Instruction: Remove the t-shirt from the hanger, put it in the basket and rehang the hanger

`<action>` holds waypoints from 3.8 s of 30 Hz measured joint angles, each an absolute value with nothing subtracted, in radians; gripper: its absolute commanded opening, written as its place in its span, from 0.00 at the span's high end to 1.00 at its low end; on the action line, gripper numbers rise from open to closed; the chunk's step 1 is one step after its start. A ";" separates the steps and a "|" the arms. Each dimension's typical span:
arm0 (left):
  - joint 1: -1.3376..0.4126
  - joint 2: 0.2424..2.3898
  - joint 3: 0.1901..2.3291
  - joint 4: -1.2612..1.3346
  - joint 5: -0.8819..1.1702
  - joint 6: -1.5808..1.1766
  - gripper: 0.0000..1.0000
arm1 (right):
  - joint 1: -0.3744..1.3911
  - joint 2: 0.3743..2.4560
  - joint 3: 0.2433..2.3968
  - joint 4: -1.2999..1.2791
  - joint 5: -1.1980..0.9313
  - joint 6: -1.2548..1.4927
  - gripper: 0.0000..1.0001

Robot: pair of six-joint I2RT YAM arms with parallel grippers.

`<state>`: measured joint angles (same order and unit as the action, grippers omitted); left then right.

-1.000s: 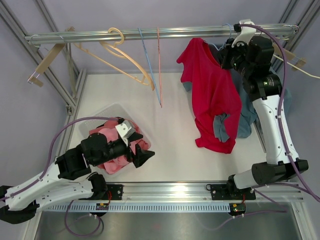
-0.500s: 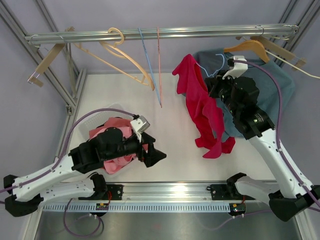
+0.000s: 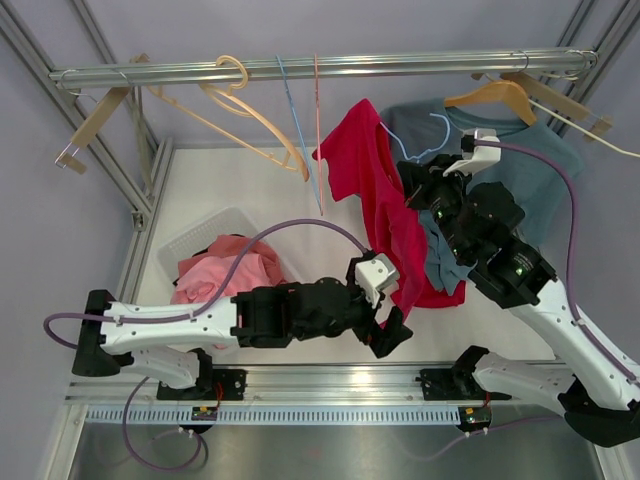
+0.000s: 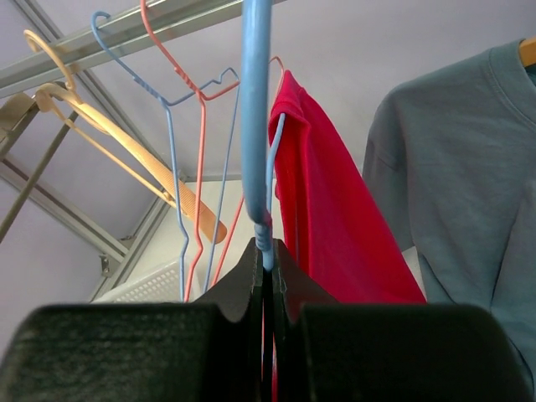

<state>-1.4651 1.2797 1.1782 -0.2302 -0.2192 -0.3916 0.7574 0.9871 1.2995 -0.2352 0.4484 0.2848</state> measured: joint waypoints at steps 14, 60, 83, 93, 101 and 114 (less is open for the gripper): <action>-1.502 1.482 1.303 -0.179 -0.458 -0.314 0.83 | 0.788 0.888 1.269 -0.228 0.382 0.323 1.00; -1.618 1.073 0.986 -0.122 -0.735 -0.146 1.00 | 0.514 0.664 1.517 -0.517 -0.102 0.334 1.00; -1.311 1.255 1.178 0.259 -0.538 0.104 0.96 | 0.511 0.542 1.462 -0.578 -0.462 0.487 1.00; -1.310 1.169 1.190 0.145 -0.472 0.063 1.00 | 0.509 0.498 1.456 -0.579 -0.427 0.481 1.00; -1.310 1.115 1.711 -0.340 -0.448 0.007 1.00 | 0.509 0.413 1.430 -0.630 -0.299 0.434 1.00; -1.308 1.090 2.160 -0.366 -0.715 0.273 1.00 | 0.509 0.453 1.452 -0.615 -0.301 0.406 1.00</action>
<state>-1.3079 1.0897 2.1597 -0.3656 -0.7155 0.2726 0.5095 0.4534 1.4517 -0.6147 -0.3012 0.4061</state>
